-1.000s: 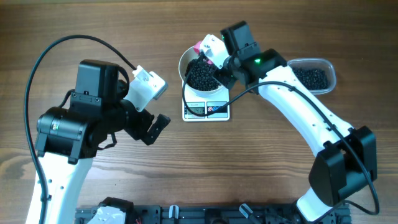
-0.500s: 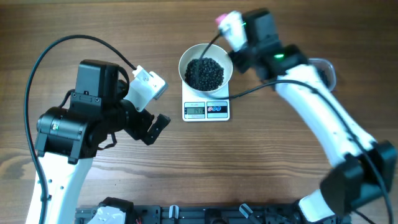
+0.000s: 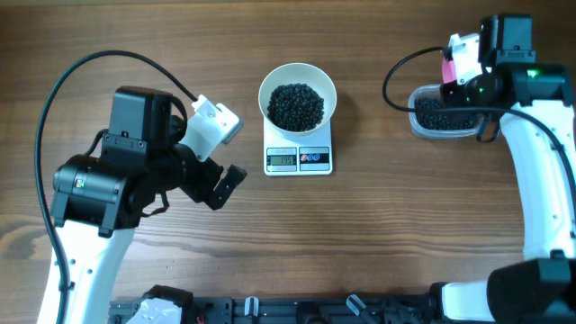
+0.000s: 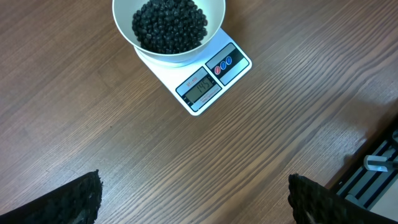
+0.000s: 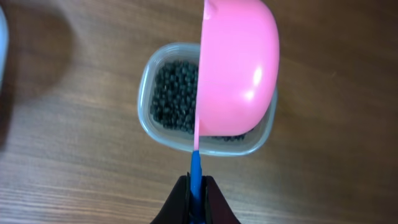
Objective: Scoop item into bowl and weigh 150g on scale
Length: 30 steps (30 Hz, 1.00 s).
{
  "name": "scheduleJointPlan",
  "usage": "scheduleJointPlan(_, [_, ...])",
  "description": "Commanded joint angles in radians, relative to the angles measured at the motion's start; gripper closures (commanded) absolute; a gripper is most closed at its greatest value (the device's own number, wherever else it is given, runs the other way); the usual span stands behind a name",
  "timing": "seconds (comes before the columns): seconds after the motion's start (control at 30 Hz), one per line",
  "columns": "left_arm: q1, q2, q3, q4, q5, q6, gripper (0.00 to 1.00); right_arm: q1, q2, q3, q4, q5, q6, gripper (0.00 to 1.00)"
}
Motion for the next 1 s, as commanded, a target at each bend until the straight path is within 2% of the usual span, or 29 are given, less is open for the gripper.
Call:
scheduleJointPlan(0.0, [-0.001, 0.006, 0.018, 0.003, 0.001, -0.006, 0.00, -0.008, 0.093, 0.010, -0.015, -0.010, 0.010, 0.96])
scheduleJointPlan(0.33, [-0.001, 0.006, 0.018, 0.003, 0.001, -0.006, 0.00, -0.008, 0.256, 0.009, -0.030, -0.005, -0.041, 0.96])
scheduleJointPlan(0.57, [-0.001, 0.006, 0.018, 0.003, 0.001, -0.006, 0.00, -0.008, 0.297, 0.009, -0.020, -0.005, -0.046, 0.96])
scheduleJointPlan(0.73, [-0.001, 0.006, 0.018, 0.003, 0.001, -0.006, 0.00, -0.006, 0.337, 0.009, -0.017, 0.031, -0.140, 0.96])
scheduleJointPlan(0.97, [-0.001, 0.006, 0.018, 0.003, 0.001, -0.006, 0.00, -0.009, 0.340, 0.010, -0.027, -0.206, -0.142, 0.96])
